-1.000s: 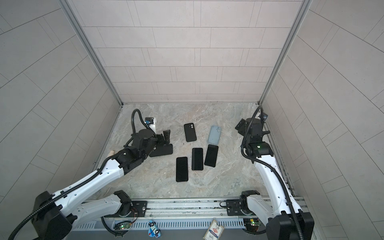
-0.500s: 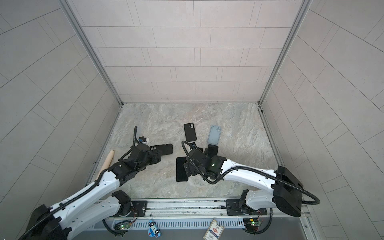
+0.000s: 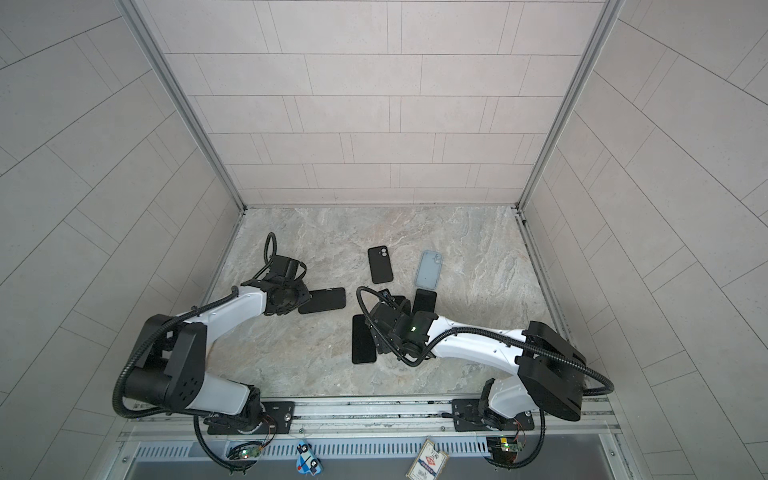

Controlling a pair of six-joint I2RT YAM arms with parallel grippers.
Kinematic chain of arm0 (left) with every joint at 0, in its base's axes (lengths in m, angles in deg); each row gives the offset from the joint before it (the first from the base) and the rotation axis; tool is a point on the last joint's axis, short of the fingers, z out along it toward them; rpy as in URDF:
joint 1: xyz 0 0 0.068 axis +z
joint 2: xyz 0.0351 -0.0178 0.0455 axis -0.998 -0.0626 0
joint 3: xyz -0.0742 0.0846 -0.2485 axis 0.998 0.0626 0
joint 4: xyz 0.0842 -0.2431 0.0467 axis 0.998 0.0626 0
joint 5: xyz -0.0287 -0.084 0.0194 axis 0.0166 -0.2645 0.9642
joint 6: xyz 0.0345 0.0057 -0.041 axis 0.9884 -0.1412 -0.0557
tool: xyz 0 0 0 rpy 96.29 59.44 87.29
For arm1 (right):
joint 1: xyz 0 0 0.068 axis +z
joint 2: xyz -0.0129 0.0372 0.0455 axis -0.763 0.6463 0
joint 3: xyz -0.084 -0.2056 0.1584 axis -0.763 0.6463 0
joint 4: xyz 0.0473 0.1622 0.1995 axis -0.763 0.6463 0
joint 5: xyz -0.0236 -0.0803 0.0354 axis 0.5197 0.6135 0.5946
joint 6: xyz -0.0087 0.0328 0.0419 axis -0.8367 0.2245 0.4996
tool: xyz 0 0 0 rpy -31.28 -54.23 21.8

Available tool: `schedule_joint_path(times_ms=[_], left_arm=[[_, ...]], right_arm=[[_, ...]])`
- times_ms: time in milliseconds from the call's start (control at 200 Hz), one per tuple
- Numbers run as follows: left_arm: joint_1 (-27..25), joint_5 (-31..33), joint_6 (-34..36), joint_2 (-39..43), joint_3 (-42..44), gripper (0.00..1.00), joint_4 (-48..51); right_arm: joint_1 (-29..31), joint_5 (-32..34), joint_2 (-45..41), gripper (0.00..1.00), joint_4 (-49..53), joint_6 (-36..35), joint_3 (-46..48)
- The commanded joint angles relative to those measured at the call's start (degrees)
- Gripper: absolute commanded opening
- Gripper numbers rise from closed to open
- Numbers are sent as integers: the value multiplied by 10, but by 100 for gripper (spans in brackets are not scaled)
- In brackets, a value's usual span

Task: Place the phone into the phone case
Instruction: 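Reach the left gripper to the black case while the right gripper moves over the phones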

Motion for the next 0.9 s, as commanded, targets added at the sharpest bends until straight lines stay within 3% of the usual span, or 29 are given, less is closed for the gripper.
schedule_joint_path(times_ms=[0,230,755,896], left_arm=[[15,1,6,-30,-20,40,35],[18,12,47,-76,-80,26,83],[20,-22,91,-121,-115,26,123],[26,-22,110,-136,-137,8,143]], right_arm=[[14,33,-3,80,14,8,-11],[18,43,-36,79,-2,14,14],[17,70,-74,79,-12,25,40],[17,84,-104,79,-16,36,59]])
